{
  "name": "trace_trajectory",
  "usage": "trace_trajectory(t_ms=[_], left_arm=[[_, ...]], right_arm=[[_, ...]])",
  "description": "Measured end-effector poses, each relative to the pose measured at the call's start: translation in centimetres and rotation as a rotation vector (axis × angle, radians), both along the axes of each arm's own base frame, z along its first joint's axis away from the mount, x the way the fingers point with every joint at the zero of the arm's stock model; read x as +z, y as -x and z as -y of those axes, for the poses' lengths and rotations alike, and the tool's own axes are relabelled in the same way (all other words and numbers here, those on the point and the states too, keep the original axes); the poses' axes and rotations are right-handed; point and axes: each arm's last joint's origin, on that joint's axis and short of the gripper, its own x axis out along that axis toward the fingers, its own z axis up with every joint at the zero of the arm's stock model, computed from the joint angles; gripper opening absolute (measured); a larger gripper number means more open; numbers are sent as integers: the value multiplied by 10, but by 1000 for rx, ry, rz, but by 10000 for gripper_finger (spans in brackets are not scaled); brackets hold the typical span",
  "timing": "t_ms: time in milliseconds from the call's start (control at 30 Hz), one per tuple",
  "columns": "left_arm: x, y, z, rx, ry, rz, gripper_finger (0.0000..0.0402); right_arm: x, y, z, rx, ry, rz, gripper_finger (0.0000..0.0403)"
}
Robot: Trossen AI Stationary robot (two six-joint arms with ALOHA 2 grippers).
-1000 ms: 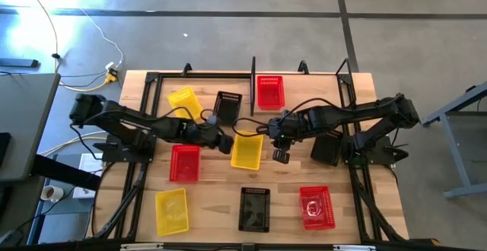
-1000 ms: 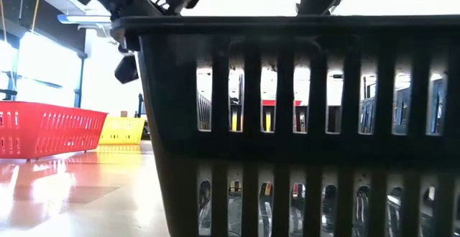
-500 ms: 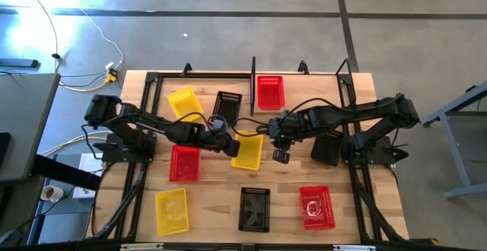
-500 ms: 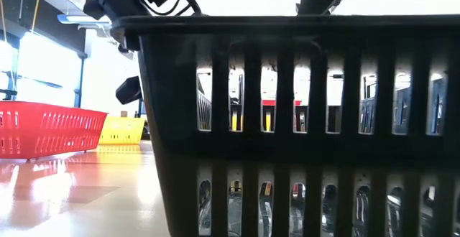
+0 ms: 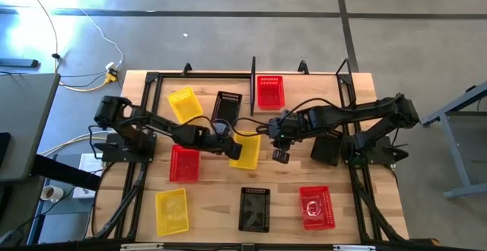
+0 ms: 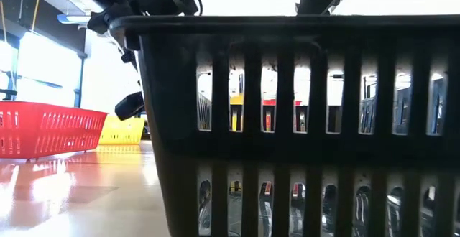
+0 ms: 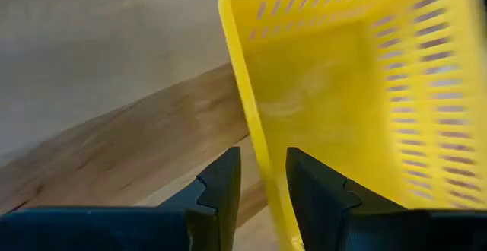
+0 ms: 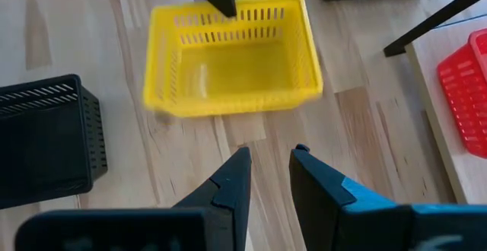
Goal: Stack baskets on shelf by color
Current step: Put the right yellow bin on the shelf
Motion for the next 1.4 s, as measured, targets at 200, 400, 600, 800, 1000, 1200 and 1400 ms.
trace_trajectory(t_ms=[200, 400, 600, 800, 1000, 1200, 1400], left_arm=[[-4, -3, 0, 16, 18, 13, 85], [3, -3, 0, 23, 11, 54, 24], [7, -6, 0, 46, 23, 99, 10], [28, -21, 5, 23, 28, 159, 5], [57, -34, 11, -5, 2, 106, 3], [86, -36, 13, 27, -53, 6, 2], [106, -43, 12, 48, -71, 42, 2]], right_arm=[[0, 0, 0, 7, -15, -1, 80], [3, -4, -9, 151, -63, 43, 80], [10, -11, -28, 323, -75, 171, 80], [14, -15, -37, 370, -67, 240, 80], [16, -16, -39, 373, -69, 266, 80], [16, -16, -39, 376, -70, 268, 105], [16, -16, -42, 402, -89, 268, 140]])
